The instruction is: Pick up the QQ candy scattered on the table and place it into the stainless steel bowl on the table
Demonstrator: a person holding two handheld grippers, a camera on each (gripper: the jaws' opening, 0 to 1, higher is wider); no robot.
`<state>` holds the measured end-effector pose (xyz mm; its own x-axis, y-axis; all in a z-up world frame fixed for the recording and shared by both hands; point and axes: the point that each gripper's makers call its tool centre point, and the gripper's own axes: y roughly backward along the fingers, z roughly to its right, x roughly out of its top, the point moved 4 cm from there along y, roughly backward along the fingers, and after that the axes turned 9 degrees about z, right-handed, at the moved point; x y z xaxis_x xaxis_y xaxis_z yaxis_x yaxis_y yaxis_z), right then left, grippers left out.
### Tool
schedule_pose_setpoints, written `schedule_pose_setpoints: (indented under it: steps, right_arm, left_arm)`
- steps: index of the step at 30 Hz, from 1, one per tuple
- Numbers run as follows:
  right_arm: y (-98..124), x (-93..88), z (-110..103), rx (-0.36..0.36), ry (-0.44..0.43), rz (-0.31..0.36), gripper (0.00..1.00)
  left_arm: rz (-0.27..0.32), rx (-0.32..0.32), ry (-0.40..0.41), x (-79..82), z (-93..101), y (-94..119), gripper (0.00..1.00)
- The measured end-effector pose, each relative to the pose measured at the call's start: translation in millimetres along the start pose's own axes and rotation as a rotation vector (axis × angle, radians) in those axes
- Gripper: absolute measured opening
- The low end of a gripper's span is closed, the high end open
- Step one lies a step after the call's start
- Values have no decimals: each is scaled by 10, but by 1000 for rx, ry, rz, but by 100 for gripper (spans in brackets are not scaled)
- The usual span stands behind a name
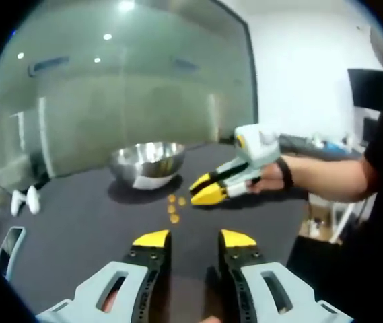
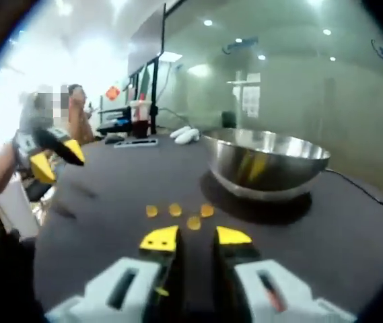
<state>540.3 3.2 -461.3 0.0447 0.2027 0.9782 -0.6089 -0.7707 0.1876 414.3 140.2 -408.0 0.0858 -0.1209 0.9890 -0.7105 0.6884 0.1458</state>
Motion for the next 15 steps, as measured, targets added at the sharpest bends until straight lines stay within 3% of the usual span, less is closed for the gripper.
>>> schedule_pose_setpoints:
  steps: [4,15]
  right_arm:
    - [-98,-23,-27,28,-25,-1,20]
    - [-164,-9,-3,19,-69,-12,10]
  left_arm:
    - [-1,9,2,-4,-19,25,30]
    - [-13,14,0,-34,-29,21,30]
